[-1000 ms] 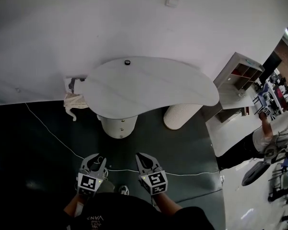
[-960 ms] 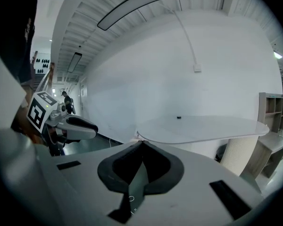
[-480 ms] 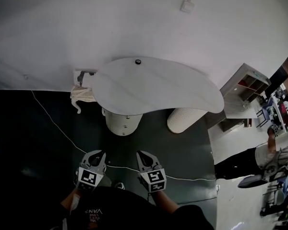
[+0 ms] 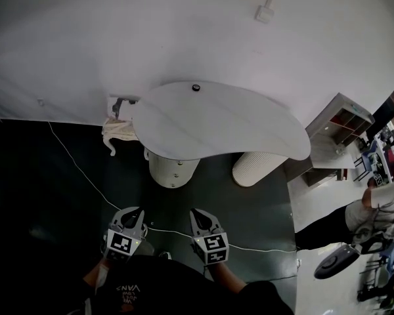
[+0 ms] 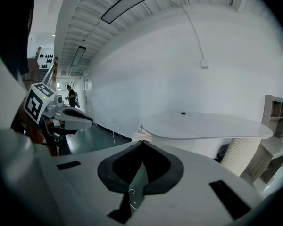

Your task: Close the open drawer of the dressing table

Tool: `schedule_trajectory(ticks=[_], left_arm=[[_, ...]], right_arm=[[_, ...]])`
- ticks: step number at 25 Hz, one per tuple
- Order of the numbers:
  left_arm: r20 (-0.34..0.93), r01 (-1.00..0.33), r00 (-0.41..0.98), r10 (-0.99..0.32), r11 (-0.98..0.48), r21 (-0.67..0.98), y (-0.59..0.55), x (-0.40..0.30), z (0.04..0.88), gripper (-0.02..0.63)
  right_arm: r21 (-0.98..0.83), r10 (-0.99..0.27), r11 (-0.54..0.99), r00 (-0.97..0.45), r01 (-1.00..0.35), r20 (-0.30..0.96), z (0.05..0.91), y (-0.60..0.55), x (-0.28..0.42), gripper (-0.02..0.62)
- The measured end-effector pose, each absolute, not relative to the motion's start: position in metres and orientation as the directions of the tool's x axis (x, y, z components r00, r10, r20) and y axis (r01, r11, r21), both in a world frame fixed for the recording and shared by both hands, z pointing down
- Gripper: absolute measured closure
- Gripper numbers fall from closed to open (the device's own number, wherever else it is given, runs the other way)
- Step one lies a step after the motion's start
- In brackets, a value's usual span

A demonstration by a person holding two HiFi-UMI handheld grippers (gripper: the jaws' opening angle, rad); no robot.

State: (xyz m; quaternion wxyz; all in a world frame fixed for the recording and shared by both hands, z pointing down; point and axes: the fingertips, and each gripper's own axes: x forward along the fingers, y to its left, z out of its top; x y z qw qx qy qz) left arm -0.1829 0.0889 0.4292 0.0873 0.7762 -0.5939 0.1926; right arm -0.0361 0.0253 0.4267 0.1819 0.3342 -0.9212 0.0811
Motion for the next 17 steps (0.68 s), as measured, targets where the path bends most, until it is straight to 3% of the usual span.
schedule_trajectory(ticks=[17], left_arm=[[0.413,-0.966,0.197,-0.889,-0.249,-0.076,0.082,-0.19,0.436,0.586]], right_arm=[[-0.065,-0.572,0.768,-0.728,-0.637,0.378,0.43,0.018,-0.051,0.594]])
